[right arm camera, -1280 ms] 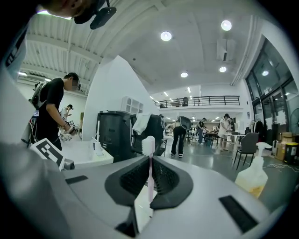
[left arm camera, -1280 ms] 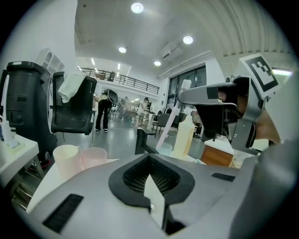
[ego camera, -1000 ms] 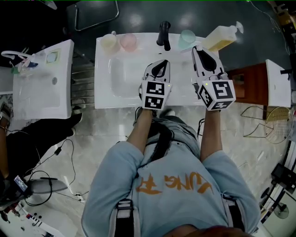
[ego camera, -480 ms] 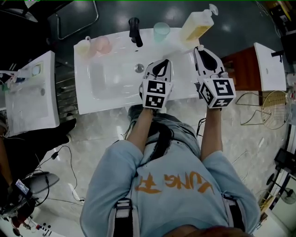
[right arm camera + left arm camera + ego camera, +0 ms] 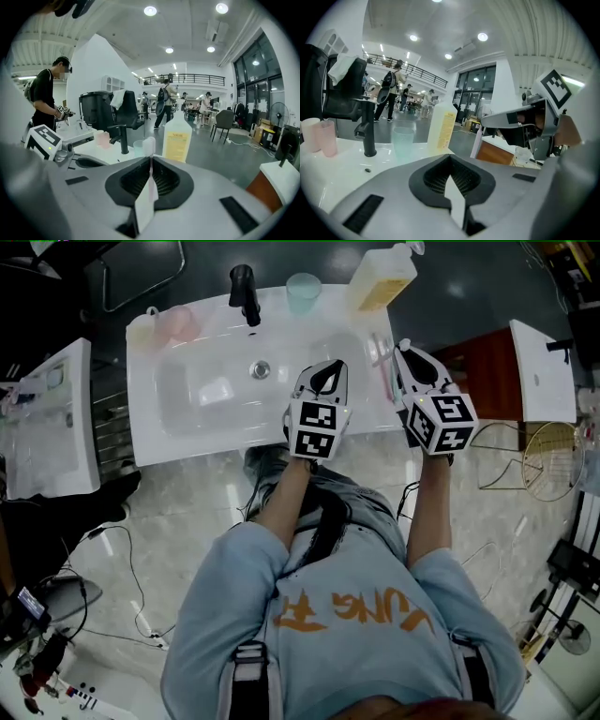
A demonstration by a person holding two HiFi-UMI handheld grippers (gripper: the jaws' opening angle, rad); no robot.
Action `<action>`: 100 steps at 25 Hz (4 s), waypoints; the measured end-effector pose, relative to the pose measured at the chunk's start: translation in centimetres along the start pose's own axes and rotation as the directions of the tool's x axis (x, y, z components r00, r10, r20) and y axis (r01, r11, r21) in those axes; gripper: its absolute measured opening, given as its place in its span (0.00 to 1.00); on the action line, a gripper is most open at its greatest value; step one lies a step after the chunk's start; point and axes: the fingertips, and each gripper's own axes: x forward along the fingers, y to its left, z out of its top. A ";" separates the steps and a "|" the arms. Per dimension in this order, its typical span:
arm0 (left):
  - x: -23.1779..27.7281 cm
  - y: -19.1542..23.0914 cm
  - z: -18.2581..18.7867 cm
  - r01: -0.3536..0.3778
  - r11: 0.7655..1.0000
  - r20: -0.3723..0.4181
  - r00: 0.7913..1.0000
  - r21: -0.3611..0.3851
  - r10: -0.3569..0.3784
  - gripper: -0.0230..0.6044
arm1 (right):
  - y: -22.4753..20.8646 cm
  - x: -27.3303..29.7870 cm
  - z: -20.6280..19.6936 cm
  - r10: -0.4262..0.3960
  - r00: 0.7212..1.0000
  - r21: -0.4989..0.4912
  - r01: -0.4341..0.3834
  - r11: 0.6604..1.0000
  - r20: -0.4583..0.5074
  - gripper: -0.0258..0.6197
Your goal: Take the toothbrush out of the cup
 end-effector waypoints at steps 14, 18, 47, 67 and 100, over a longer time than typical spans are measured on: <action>2.6 -0.7 -2.0 -0.029 0.999 -0.040 0.999 -0.034 0.027 0.05 | -2.2 1.8 -5.7 0.093 0.972 0.082 -0.077 0.994 -0.213 0.10; 3.3 0.0 -2.0 -0.039 0.998 -0.047 0.998 -0.041 0.038 0.05 | -2.6 2.9 -5.9 0.118 0.968 0.118 -0.094 0.989 -0.220 0.10; 4.6 6.0 -2.2 -0.147 0.986 -0.077 0.987 -0.077 0.141 0.05 | -3.6 11.3 -14.6 0.075 0.864 0.132 -0.010 0.991 -0.497 0.10; 2.6 5.1 0.6 -0.139 0.988 -0.016 0.990 -0.073 0.139 0.05 | -5.2 10.7 -14.1 -0.124 0.874 -0.122 0.074 0.990 -0.471 0.10; -13.6 12.9 19.2 -0.400 0.917 0.402 0.839 -0.005 0.368 0.05 | 4.6 4.2 13.9 0.165 0.903 0.041 -0.197 0.980 0.397 0.09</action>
